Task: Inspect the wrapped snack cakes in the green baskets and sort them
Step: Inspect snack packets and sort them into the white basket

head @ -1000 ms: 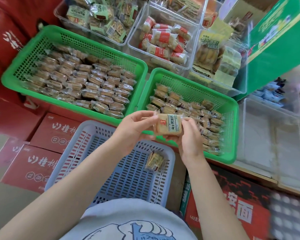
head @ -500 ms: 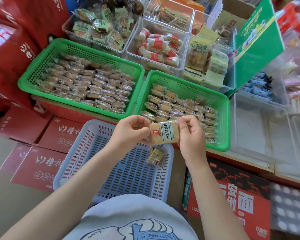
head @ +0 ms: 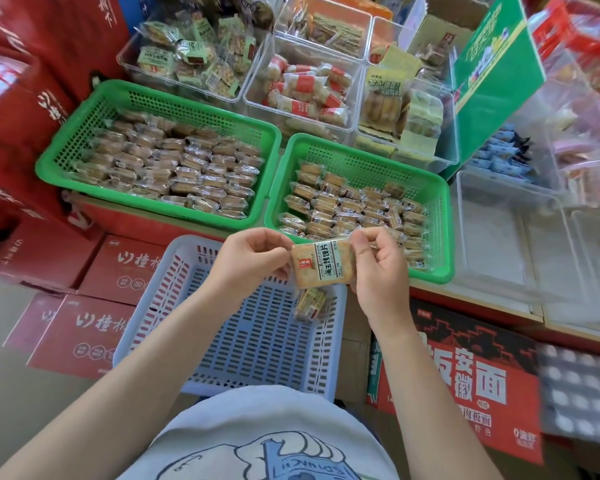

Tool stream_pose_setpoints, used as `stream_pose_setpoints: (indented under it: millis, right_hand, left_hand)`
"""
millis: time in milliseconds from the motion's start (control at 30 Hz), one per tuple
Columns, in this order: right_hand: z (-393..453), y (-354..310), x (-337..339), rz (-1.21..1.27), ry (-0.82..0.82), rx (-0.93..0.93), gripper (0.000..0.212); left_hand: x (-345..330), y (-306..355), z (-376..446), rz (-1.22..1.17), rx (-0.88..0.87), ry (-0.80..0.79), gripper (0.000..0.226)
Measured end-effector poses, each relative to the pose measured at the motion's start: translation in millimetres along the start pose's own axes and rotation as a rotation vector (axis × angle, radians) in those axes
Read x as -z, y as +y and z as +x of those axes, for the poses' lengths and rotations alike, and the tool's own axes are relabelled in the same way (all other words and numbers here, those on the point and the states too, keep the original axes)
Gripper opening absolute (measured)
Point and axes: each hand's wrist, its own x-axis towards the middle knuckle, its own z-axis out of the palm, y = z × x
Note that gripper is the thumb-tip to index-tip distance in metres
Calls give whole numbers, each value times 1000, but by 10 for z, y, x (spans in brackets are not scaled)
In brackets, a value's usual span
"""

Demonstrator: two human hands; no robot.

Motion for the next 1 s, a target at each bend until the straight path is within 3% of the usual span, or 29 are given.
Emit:
stream_pose_setpoints:
  millis: [100, 200, 400, 600, 733, 867, 1000]
  right_hand:
    - [-5, -77, 35, 230, -13, -183, 17]
    - [-1, -148, 80, 549, -126, -329, 20]
    - [12, -116, 39, 682, -155, -366, 19]
    - [90, -92, -133, 541, 51, -381, 19]
    - [199, -98, -205, 556, 176, -412, 21]
    - [301, -32, -266, 535, 212, -465, 19]
    - [406, 4, -314, 541, 201, -509, 17]
  left_hand:
    - [50, 37, -5, -217, 62, -127, 23]
    - [74, 53, -19, -358, 112, -236, 26]
    - [61, 25, 3, -454, 127, -198, 16]
    - [12, 22, 11, -189, -42, -22, 33]
    - [-6, 35, 1, 64, -129, -14, 16]
    - [21, 16, 50, 102, -152, 13, 10]
    - [36, -66, 140, 240, -266, 55, 18]
